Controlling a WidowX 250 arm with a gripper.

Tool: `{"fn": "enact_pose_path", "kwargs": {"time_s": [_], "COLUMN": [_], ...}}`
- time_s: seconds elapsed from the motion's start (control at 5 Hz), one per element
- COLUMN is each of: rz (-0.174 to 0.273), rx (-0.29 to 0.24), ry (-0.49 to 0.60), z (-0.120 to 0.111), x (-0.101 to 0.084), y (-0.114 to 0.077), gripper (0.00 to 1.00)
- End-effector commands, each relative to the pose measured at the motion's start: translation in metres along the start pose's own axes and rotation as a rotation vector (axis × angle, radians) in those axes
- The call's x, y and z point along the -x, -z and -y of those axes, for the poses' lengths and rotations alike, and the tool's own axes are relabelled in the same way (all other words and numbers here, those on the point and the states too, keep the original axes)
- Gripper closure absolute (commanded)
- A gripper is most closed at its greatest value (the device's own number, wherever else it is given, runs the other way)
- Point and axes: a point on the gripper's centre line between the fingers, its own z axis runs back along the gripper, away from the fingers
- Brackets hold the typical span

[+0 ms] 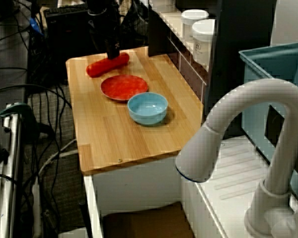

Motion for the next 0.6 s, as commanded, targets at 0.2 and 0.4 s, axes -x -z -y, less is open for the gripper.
{"fn": "enact_pose_path", "kwargs": {"time_s": [0.2,0.4], "rz": [-0.021,-0.042], "rx": [0.017,0.024], "ry": [-0.051,-0.066], "z": [-0.0014,-0.0003], "x": [-0.0036,-0.0055], "y": [-0.0226,-0.0229], "gripper": [0.00,0.00]}}
